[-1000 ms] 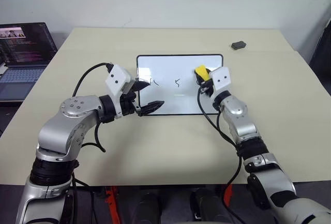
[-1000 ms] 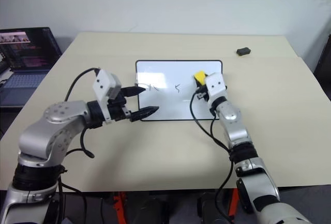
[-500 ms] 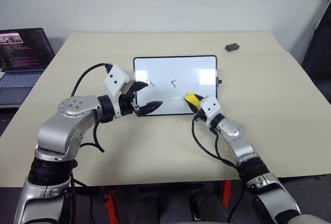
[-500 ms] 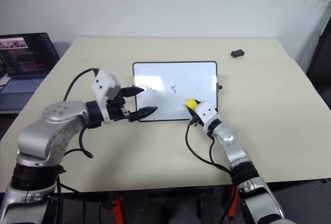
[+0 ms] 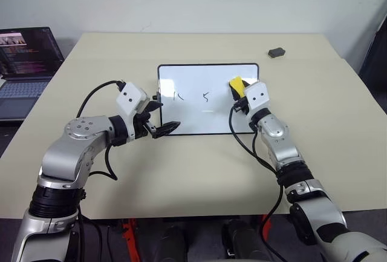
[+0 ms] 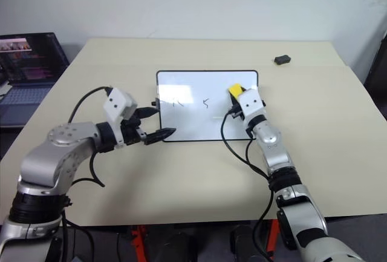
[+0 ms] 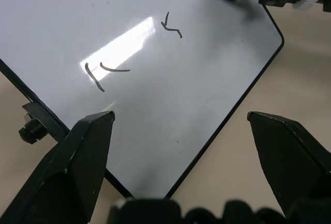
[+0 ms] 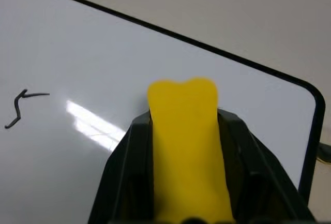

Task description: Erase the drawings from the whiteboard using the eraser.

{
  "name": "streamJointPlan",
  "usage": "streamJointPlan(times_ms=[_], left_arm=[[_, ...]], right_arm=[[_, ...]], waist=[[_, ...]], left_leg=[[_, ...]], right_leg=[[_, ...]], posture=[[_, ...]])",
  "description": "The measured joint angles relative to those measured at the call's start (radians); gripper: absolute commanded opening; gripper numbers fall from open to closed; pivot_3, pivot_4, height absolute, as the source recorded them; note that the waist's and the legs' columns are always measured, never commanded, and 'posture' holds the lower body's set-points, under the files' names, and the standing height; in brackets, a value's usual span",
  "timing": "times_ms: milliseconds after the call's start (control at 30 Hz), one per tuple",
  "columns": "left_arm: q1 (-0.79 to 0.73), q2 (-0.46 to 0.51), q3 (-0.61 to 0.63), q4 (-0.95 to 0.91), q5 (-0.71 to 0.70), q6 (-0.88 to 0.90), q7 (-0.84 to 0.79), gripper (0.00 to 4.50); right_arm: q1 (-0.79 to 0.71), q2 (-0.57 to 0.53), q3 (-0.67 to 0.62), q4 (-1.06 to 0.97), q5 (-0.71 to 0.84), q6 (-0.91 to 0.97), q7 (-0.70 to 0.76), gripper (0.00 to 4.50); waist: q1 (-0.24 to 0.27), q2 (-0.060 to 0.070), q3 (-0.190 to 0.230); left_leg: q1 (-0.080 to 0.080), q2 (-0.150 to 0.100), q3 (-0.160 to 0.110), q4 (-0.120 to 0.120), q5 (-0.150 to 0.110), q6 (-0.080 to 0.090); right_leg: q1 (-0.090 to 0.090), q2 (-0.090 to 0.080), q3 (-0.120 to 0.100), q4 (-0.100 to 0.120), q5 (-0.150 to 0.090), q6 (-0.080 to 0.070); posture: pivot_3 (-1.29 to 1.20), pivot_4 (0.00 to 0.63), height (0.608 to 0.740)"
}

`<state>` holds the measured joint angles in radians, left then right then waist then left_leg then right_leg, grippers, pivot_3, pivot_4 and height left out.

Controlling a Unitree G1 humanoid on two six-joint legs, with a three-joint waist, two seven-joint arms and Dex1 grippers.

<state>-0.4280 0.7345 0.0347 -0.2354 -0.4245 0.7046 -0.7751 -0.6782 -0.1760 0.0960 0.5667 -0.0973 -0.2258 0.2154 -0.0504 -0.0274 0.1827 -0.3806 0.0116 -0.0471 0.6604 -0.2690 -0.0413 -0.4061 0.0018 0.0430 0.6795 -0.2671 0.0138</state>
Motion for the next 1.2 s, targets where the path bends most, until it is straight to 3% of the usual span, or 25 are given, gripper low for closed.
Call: streamJointPlan(times_ms=[200, 333, 433, 733, 867, 1000, 1200], left_arm=[[0.006, 0.0, 0.0, -0.008, -0.001, 0.0, 0.0, 4.5], [0.003, 0.0, 0.0, -0.009, -0.001, 0.0, 0.0, 4.5], [0.003, -0.001, 0.0, -0.01, -0.001, -0.001, 0.0, 4.5], [0.009, -0.004, 0.001, -0.01, 0.003, -0.006, 0.006, 4.5], [0.026, -0.011, 0.008, -0.012, 0.004, -0.007, 0.04, 4.5], [0.032, -0.021, 0.017, -0.011, 0.007, 0.007, 0.088, 4.5], [0.028, -0.033, 0.022, 0.002, 0.019, 0.008, 0.135, 4.5]], right_arm=[[0.134, -0.011, 0.035, -0.126, -0.005, 0.085, 0.045, 1.29], [0.177, -0.015, 0.062, -0.178, -0.011, 0.165, 0.079, 1.29], [0.213, -0.019, 0.067, -0.246, -0.003, 0.238, 0.114, 1.29], [0.272, -0.005, 0.036, -0.377, 0.072, 0.277, 0.146, 1.29], [0.288, -0.003, 0.005, -0.484, 0.119, 0.277, 0.154, 1.28], [0.293, 0.002, 0.004, -0.512, 0.123, 0.278, 0.153, 1.28], [0.148, 0.026, 0.006, -0.395, 0.109, 0.26, 0.134, 1.28]], waist=[[-0.001, -0.003, -0.002], [-0.006, -0.003, -0.003], [-0.006, -0.004, -0.003], [-0.005, -0.002, 0.0], [-0.003, -0.002, 0.0], [-0.001, -0.002, 0.0], [-0.005, -0.001, 0.001]], left_leg=[[0.005, 0.0, 0.0, 0.001, 0.0, 0.001], [0.021, 0.001, 0.0, 0.0, 0.001, 0.001], [0.022, 0.001, 0.0, 0.0, 0.001, 0.001], [0.014, 0.001, -0.001, -0.001, 0.0, 0.0], [-0.002, 0.001, -0.001, -0.001, 0.0, 0.0], [-0.003, 0.001, -0.002, -0.002, 0.0, 0.0], [-0.003, 0.0, -0.001, -0.001, 0.0, 0.0]], right_leg=[[0.004, 0.001, 0.0, 0.001, -0.001, 0.002], [0.021, 0.001, 0.001, -0.001, -0.003, 0.005], [0.021, 0.001, 0.001, -0.001, -0.006, 0.001], [0.014, 0.001, 0.001, -0.002, -0.004, 0.005], [-0.002, 0.001, 0.0, 0.0, -0.002, 0.003], [-0.003, 0.001, -0.001, 0.0, -0.001, 0.001], [-0.003, 0.0, -0.001, 0.0, -0.001, 0.001]], posture=[[0.0, 0.15, 0.74], [0.0, 0.15, 0.74], [0.0, 0.15, 0.74], [0.0, 0.15, 0.74], [0.0, 0.15, 0.74], [0.0, 0.15, 0.74], [0.0, 0.15, 0.74]])
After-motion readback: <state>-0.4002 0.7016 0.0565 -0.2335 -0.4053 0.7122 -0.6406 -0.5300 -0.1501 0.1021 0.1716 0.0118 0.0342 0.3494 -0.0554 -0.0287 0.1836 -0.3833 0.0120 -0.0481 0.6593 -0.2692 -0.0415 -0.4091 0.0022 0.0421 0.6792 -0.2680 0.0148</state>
